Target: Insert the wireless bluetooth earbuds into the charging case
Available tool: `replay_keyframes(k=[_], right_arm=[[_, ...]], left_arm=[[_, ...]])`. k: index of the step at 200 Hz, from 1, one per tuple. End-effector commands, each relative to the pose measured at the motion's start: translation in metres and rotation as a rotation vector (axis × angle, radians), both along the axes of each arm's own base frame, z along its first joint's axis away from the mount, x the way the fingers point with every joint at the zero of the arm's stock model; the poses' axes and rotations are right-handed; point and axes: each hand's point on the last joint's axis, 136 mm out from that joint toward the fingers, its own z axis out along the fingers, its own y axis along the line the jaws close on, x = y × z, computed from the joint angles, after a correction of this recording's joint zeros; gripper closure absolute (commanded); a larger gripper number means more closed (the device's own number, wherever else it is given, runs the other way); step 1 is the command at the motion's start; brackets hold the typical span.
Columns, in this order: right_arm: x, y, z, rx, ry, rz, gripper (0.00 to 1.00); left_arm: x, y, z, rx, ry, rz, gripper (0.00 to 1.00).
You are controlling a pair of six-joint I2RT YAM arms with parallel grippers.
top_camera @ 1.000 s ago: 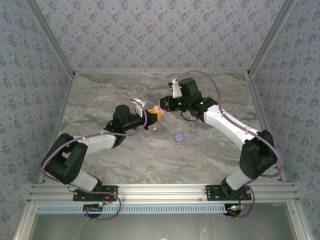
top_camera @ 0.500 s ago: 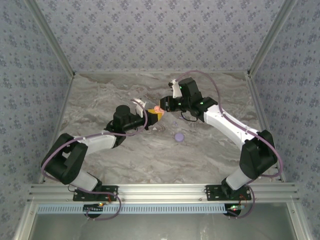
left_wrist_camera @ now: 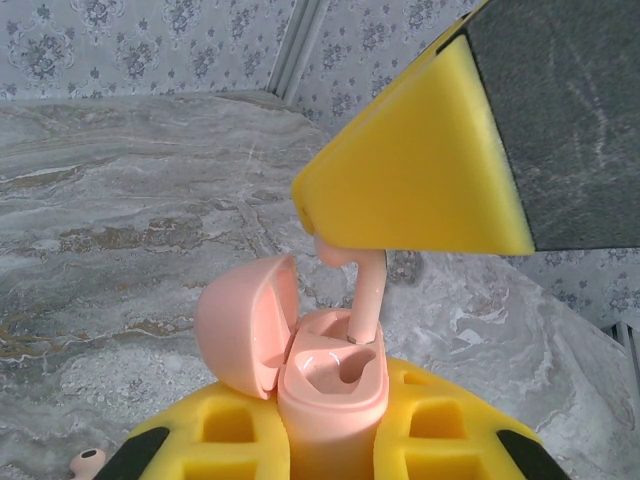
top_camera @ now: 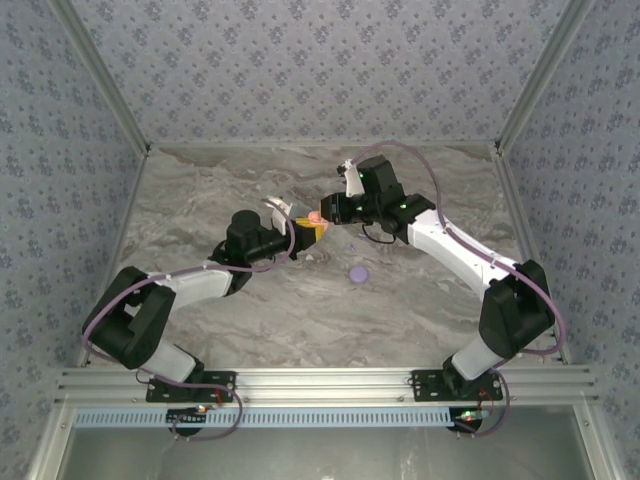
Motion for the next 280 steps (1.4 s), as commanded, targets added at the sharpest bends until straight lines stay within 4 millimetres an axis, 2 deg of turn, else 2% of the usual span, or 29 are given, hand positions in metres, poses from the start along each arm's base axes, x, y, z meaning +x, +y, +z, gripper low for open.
replay_keyframes(k=[1,93,140,171,189,210,239,263,280], right_arm=[[-0.001,-0.003,0.004,-0.006,-0.008,0.012,0.78],[-0.004,0.003,-0.004,-0.007,0.02,0.036,0.76],[-0.005,0.003,-0.005,-0.011,0.024,0.037,0.69],[-0.005,0.002,-0.003,-0.015,0.018,0.032,0.68],[-0.006,-0.001,0.002,-0.016,0.005,0.025,0.62],[-0.004,-0.008,0.011,-0.021,-0.022,0.002,0.56],[0.002,-0.026,0.017,-0.028,-0.033,-0.047,0.55],[0.014,-0.048,0.003,-0.075,0.012,-0.089,0.54],[0.02,-0.061,-0.015,-0.129,0.065,-0.1,0.54]], left_arm=[[0.003,-0.005,0.029,-0.047,-0.067,-0.007,0.91],[0.001,-0.006,0.038,-0.068,-0.081,-0.015,0.91],[0.001,-0.006,0.04,-0.076,-0.083,-0.015,0.91],[0.001,-0.006,0.041,-0.076,-0.083,-0.015,0.91],[0.001,-0.005,0.039,-0.071,-0.085,-0.015,0.92],[0.001,-0.002,0.036,-0.052,-0.082,-0.001,0.92],[0.0,0.002,0.042,-0.054,-0.076,-0.004,0.91],[-0.005,0.005,0.053,-0.051,-0.069,-0.036,0.91],[-0.014,0.007,0.066,-0.066,-0.081,-0.077,0.91]])
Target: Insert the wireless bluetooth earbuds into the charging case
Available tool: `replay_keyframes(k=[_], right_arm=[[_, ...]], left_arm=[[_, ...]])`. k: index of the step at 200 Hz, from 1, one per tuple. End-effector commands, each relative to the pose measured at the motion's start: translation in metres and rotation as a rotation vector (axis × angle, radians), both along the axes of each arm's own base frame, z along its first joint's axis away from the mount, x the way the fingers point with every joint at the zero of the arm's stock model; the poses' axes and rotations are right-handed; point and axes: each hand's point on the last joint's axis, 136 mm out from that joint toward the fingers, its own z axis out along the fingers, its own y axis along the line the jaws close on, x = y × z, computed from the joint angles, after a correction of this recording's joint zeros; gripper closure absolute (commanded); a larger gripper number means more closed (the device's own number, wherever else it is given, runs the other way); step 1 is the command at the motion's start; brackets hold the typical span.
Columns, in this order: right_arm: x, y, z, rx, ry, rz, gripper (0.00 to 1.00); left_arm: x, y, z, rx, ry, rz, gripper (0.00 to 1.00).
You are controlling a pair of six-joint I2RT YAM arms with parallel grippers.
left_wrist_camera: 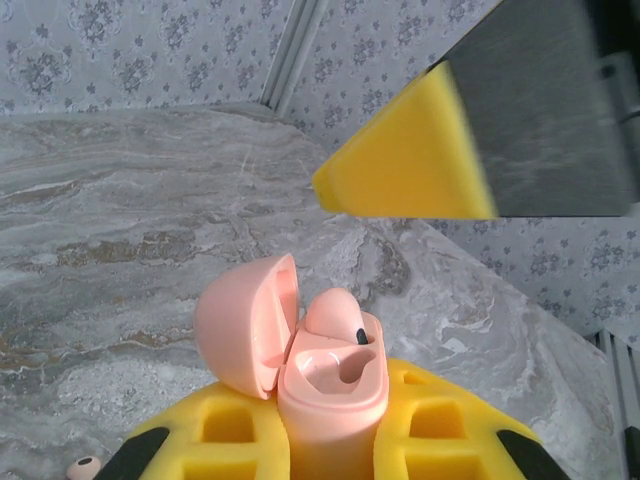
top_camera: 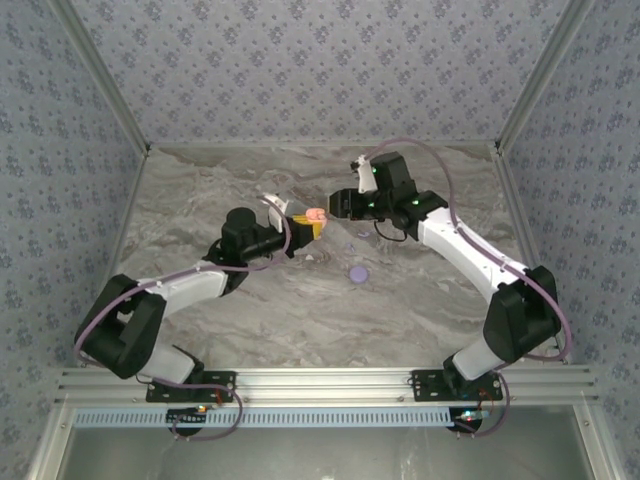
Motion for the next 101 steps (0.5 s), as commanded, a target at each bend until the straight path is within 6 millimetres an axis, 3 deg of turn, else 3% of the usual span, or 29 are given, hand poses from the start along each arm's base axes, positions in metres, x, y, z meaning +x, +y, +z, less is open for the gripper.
replay_keyframes(k=[1,39,101], right_arm=[[0.009,-0.024,-0.017,-0.089,0.06,-0.03,0.54],[0.019,-0.029,-0.054,-0.183,0.165,0.023,0.54],[0.029,0.009,-0.125,-0.278,0.324,0.143,0.56]], left_arm=[[-0.011,0.001,0.045,-0.046,-0.079,-0.07,0.91],[-0.028,0.012,0.076,-0.057,-0.087,-0.117,0.9],[-0.05,0.034,0.104,-0.039,-0.097,-0.101,0.89]])
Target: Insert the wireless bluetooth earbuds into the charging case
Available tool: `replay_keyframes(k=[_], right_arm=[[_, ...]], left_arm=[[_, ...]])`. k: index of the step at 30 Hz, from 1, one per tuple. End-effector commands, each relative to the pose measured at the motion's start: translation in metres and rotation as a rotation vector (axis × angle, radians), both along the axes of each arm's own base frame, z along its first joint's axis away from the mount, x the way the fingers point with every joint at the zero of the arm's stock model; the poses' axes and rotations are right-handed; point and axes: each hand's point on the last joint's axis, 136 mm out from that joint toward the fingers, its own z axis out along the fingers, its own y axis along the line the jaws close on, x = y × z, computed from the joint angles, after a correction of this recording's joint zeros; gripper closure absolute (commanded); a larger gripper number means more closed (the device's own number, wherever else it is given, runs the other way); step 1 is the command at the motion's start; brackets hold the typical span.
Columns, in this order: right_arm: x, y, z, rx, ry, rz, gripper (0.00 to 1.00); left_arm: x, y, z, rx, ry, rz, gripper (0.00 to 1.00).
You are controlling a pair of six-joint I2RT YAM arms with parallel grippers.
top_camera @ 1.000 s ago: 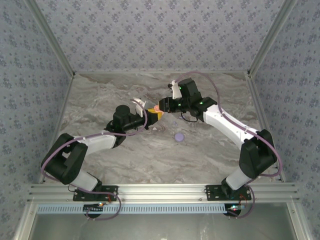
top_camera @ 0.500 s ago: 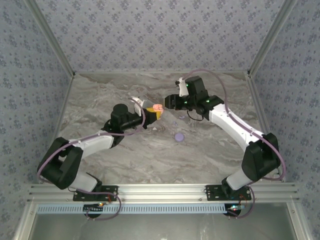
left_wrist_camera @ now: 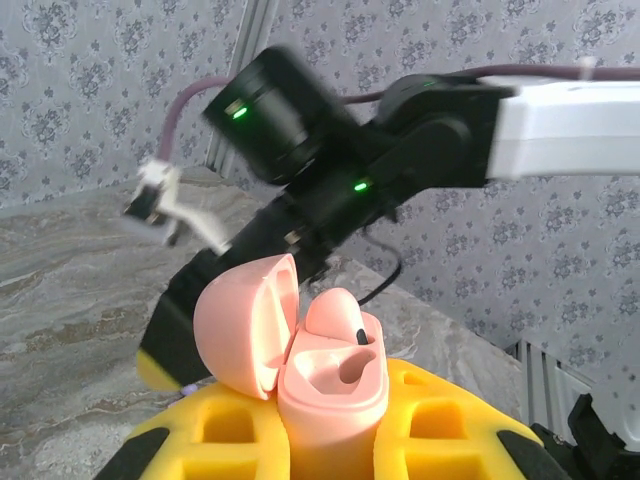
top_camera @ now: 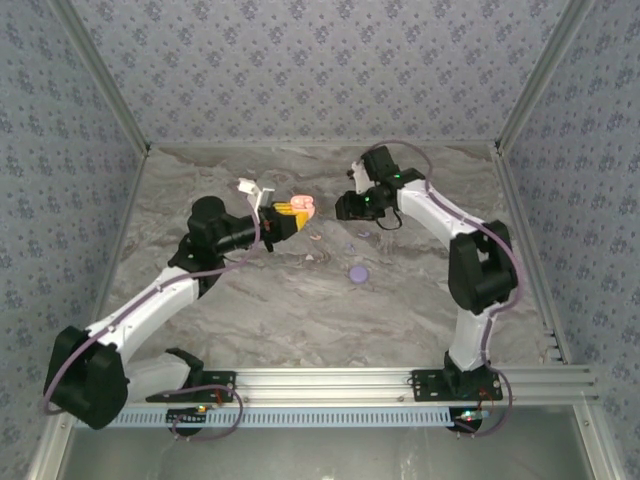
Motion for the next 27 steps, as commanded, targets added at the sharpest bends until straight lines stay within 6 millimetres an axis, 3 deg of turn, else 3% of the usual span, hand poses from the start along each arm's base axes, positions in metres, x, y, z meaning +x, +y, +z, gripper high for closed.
replay_keyframes(k=[1,7,13,19,27], right_arm=[[-0.009,0.019,-0.019,-0.042,0.065,0.079,0.56],[0.001,0.047,-0.048,-0.094,0.087,0.107,0.54],[0.009,0.07,-0.063,-0.099,0.092,0.149,0.7],[0.016,0.08,-0.081,-0.146,0.11,0.167,0.79],[0.021,0.085,-0.098,-0.209,0.114,0.177,0.83]], left_arm=[[-0.011,0.006,0.015,0.02,-0.013,-0.02,0.89],[-0.019,0.015,0.02,0.028,-0.015,0.015,0.89],[-0.023,0.021,0.022,0.031,-0.015,0.039,0.89],[-0.023,0.024,0.02,0.04,-0.006,0.054,0.89],[-0.024,0.025,0.018,0.04,0.0,0.061,0.89]])
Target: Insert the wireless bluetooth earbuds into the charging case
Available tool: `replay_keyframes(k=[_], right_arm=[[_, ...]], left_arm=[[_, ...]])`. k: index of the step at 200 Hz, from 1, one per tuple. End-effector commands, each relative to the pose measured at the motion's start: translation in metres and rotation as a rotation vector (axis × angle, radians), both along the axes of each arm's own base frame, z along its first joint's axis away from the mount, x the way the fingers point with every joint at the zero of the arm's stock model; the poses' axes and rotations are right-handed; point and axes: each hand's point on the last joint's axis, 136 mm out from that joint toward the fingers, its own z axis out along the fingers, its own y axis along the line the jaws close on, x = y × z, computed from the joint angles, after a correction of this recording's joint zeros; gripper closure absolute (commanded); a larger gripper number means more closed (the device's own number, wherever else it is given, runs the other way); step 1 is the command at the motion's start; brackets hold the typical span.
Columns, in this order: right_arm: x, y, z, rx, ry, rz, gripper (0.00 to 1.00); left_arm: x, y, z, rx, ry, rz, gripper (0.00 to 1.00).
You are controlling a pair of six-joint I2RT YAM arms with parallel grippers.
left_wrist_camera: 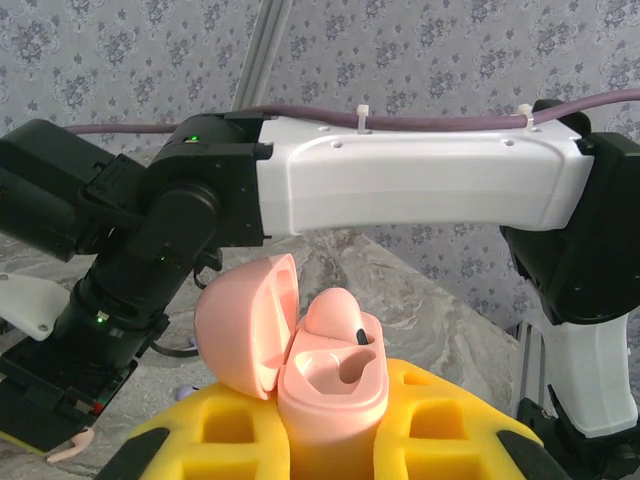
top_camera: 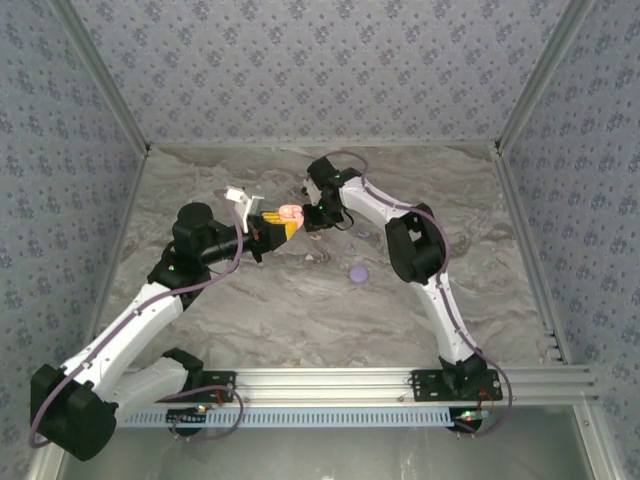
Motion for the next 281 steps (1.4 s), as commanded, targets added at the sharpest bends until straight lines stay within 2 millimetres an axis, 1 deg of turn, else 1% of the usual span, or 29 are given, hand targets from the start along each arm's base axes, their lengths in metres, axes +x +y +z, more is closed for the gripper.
replay_keyframes(k=[1,42,65,122,169,198,225,233,249,281], right_arm=[[-0.004,-0.002,-0.009,-0.065,0.013,0.018,0.83],[-0.012,-0.001,-0.017,-0.097,0.037,0.042,0.83],[-0.023,0.0,-0.019,-0.109,0.055,0.095,0.83],[-0.05,-0.012,-0.02,-0.19,0.095,0.236,0.82],[-0.064,-0.023,-0.014,-0.256,0.096,0.321,0.82],[-0.07,-0.03,-0.008,-0.286,0.089,0.36,0.81],[-0.07,-0.036,0.0,-0.305,0.068,0.366,0.8],[-0.07,-0.036,0.004,-0.302,0.06,0.363,0.8],[-0.069,-0.03,0.016,-0.265,0.034,0.354,0.79],[-0.061,-0.025,0.043,-0.204,-0.027,0.281,0.76]], left_arm=[[-0.001,0.005,0.015,-0.015,-0.048,0.017,0.89],[-0.001,0.006,0.013,-0.012,-0.047,0.021,0.89],[-0.001,0.006,0.012,-0.011,-0.046,0.024,0.89],[0.0,0.007,0.01,-0.009,-0.043,0.035,0.89],[0.001,0.009,0.009,-0.006,-0.041,0.045,0.88],[0.001,0.009,0.01,-0.006,-0.04,0.048,0.89],[0.002,0.01,0.009,-0.004,-0.038,0.052,0.89],[0.001,0.01,0.01,-0.004,-0.038,0.052,0.88],[0.001,0.01,0.009,-0.005,-0.036,0.052,0.88],[0.001,0.01,0.01,-0.007,-0.036,0.052,0.88]])
